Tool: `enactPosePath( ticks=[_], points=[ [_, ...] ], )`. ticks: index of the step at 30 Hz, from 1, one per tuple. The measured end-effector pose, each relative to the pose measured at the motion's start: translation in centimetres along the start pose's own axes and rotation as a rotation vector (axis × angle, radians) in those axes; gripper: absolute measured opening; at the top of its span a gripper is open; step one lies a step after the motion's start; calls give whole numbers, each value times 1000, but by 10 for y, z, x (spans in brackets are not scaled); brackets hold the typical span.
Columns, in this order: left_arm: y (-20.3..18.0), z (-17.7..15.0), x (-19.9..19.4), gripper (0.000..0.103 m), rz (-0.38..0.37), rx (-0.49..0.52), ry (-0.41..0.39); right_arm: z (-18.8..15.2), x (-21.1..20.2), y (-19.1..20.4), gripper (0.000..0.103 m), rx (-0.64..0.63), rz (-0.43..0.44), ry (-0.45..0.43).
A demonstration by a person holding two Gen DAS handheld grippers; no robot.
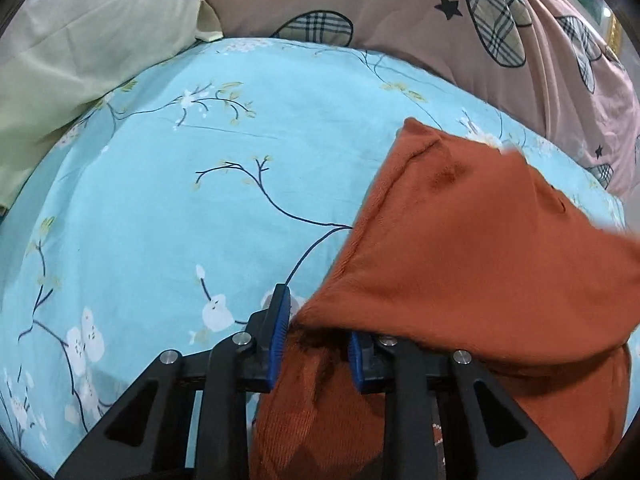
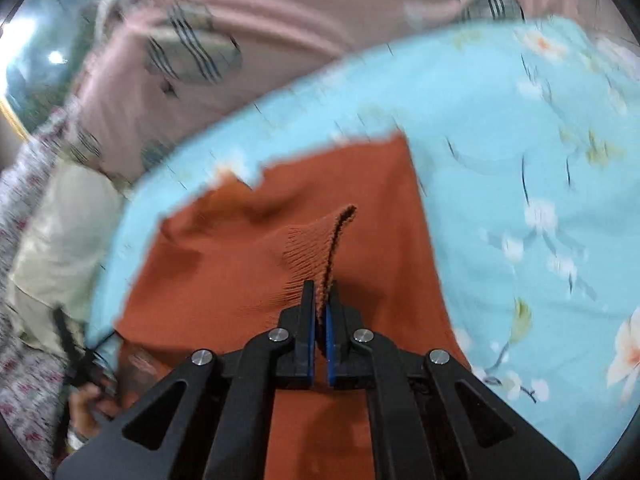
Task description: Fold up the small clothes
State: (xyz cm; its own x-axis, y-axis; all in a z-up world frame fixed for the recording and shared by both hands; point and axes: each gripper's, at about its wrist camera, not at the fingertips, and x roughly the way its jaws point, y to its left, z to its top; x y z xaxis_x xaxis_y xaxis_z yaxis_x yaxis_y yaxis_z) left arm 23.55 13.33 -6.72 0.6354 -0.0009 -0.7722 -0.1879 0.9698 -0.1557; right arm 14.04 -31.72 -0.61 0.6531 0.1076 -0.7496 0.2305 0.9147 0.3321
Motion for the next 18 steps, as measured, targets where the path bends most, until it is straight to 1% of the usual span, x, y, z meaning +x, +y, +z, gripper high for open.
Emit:
enactPosePath(
  ticks=[1,3,4,6,7,8,9,10,11,12,13,14,15,17,18],
  points=[
    [0,-1,-1,26,-2,-12,-5,-7,11,-6,6,16,-16,34],
    [4,-5,-5,26,-3,-36,-18,-11,20,-11,8,44,-30,69],
    [7,-6,-7,26,-12,-53,-25,-12,17,-12,12,63,-44,64],
    [14,-8,-11,27,-37,-91,-41,-10,4,-3,18,65,-98,23],
    [17,-10,-12,27,-49,-107,-48,-6,-8,8,24,41,-120,-31],
    [17,-11,-12,27,-56,-114,-50,-1,-14,17,28,17,-106,-66],
    [18,-13,-12,28,-63,-121,-52,2,-16,24,41,-6,-82,-82],
    [19,-14,-12,28,-69,-125,-57,9,-14,42,53,-50,-28,-81],
    [19,-14,-12,28,-74,-129,-59,12,-10,55,56,-81,21,-63],
    [20,-13,-10,29,-77,-131,-58,17,-1,70,57,-110,68,-40],
    [20,-13,-9,29,-80,-135,-54,24,16,94,57,-152,148,1],
    [21,-13,-9,29,-85,-139,-55,26,27,109,57,-175,200,26],
    [22,-14,-9,29,-90,-144,-56,34,48,133,57,-212,296,73],
    [24,-14,-9,29,-103,-152,-62,46,83,166,57,-254,400,138],
    [24,-14,-9,30,-110,-155,-64,52,104,182,57,-278,429,174]
  ],
)
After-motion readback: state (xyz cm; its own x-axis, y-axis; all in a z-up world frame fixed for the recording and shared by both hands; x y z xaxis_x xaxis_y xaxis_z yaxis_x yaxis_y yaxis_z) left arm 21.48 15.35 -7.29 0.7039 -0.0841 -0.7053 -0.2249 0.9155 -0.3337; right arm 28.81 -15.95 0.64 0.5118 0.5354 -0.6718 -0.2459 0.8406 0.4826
